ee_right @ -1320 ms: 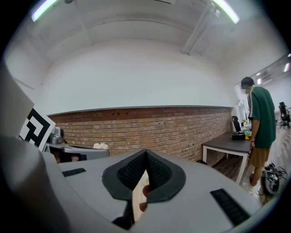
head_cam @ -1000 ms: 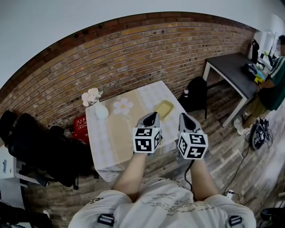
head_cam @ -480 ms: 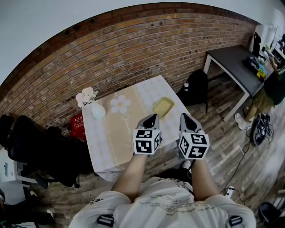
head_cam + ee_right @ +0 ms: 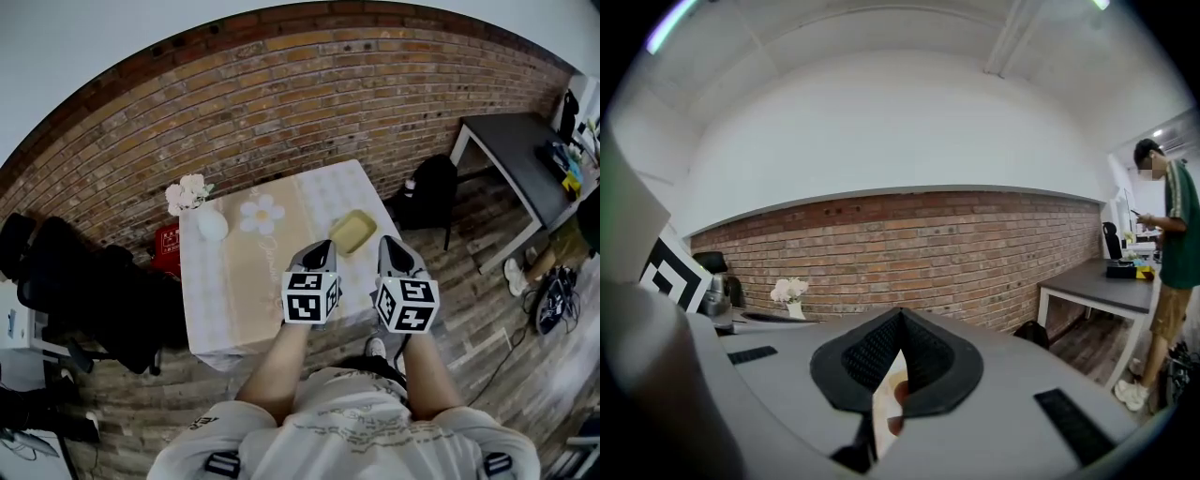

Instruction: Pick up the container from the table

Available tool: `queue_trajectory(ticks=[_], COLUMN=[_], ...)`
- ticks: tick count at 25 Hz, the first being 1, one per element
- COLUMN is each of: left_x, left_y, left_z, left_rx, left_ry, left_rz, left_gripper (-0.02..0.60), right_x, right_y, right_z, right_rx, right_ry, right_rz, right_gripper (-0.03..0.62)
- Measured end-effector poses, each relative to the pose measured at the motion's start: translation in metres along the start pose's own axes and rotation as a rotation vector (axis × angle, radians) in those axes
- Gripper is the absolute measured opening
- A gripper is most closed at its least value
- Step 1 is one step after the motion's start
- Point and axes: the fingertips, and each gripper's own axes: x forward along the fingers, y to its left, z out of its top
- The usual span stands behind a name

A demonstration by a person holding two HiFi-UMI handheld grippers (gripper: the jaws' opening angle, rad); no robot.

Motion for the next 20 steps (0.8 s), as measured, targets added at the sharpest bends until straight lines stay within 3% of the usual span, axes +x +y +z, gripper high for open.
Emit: queue_trajectory(ticks=[10, 20], left_x=[0.03, 0.065], left_y=[0.003, 0.002], left_z=[-0.024, -0.071], left_rx=[-0.022, -0.075], left_ry=[0.071, 0.175], left_rz=[0.044, 0.063], left_gripper=[0.005, 0.006], right_x=[0.032, 0.053], right_y=[-0.017, -0.039], right_z=[-0.015, -0.048], right_rx=[0.036, 0.027], right_ry=[0.073, 0.164], right_rz=[0.06, 0.077], right_gripper=[-0.009, -0.009])
